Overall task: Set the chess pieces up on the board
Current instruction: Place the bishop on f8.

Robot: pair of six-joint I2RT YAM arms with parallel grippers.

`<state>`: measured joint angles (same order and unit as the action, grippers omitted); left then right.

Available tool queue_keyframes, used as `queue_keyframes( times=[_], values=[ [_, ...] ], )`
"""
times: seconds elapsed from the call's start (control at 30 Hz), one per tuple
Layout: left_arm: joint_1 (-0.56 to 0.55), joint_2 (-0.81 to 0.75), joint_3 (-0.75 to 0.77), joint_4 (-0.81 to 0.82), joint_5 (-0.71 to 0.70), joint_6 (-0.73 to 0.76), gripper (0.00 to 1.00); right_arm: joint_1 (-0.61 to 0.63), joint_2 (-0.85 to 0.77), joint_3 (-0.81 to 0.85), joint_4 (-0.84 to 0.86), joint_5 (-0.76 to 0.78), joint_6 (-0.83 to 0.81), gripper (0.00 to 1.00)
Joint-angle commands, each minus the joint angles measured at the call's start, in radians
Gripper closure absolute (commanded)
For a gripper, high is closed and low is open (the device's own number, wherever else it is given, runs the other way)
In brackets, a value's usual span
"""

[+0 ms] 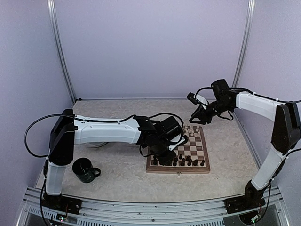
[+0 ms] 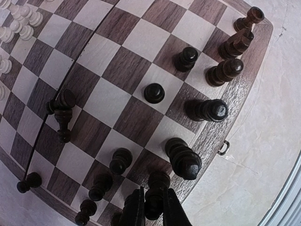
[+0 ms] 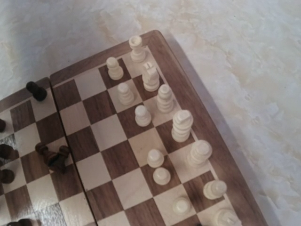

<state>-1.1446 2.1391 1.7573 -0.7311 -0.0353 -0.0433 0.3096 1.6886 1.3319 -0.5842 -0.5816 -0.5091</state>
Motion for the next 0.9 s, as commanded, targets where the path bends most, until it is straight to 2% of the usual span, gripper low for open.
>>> queue_keyframes(
  times=[0.0, 0.4, 0.87],
  values=[
    [-0.006, 0.019, 0.037, -0.010, -0.007, 0.008, 0.94, 0.006, 0.012, -0.008, -0.008, -0.001, -0.011, 0.60],
    [-0.006, 0.050, 0.072, -0.024, -0.021, 0.006, 0.86, 0.006, 0.017, -0.009, -0.013, -0.006, -0.014, 0.60],
    [-0.007, 0.061, 0.082, -0.052, -0.031, 0.005, 0.86, 0.007, 0.022, -0.009, -0.020, -0.015, -0.017, 0.60]
  ],
)
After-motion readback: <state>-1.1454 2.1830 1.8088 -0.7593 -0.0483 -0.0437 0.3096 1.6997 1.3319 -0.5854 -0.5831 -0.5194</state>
